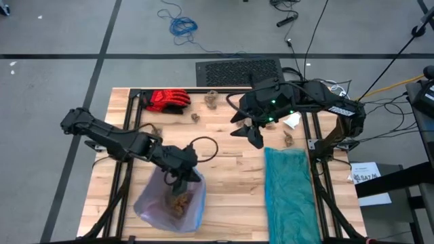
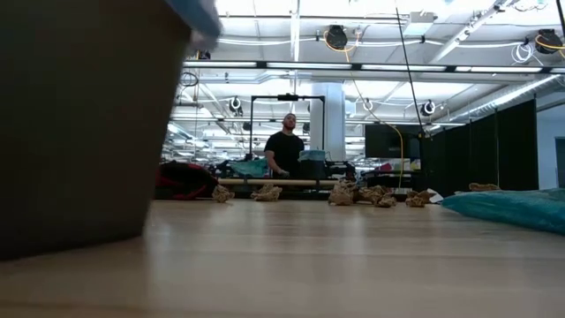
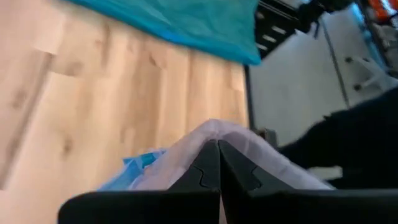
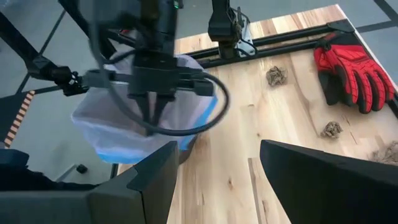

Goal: Place trash/remove bag and relplace
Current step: Adjust the trash bin, then put the brown napkin into the trash bin

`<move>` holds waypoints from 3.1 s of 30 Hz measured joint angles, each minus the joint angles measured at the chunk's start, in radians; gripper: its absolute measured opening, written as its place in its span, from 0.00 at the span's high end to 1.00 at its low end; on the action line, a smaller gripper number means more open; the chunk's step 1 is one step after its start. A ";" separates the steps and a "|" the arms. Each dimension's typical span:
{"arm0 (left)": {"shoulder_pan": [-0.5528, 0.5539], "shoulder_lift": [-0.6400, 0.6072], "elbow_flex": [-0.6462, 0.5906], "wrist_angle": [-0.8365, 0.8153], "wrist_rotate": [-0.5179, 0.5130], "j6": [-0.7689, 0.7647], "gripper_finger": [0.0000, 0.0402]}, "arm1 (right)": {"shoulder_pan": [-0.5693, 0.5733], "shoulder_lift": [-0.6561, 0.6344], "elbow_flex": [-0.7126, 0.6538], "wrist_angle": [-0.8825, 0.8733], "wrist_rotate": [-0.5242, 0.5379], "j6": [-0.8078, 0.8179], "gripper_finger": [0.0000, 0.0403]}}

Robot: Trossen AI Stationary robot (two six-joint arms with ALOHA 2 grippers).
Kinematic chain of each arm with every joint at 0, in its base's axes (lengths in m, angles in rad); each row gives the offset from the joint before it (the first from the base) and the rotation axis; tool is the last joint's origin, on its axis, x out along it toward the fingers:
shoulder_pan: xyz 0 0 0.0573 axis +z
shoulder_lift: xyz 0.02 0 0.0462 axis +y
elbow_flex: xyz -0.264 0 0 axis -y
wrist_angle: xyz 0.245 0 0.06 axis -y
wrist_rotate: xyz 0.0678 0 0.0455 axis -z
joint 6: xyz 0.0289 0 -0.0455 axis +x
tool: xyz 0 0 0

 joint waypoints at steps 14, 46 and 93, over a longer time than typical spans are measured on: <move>0.160 -0.063 0.250 -0.351 -0.116 0.013 1.00 | 0.000 -0.085 0.001 -0.027 0.000 -0.003 0.45; 0.660 -0.059 -0.196 -0.768 -0.154 -0.041 0.75 | -0.025 -0.085 0.000 -0.098 0.004 -0.029 0.45; 0.915 -0.078 -0.372 -0.287 -0.084 0.198 1.00 | -0.111 -0.085 0.000 -0.029 0.031 -0.028 0.45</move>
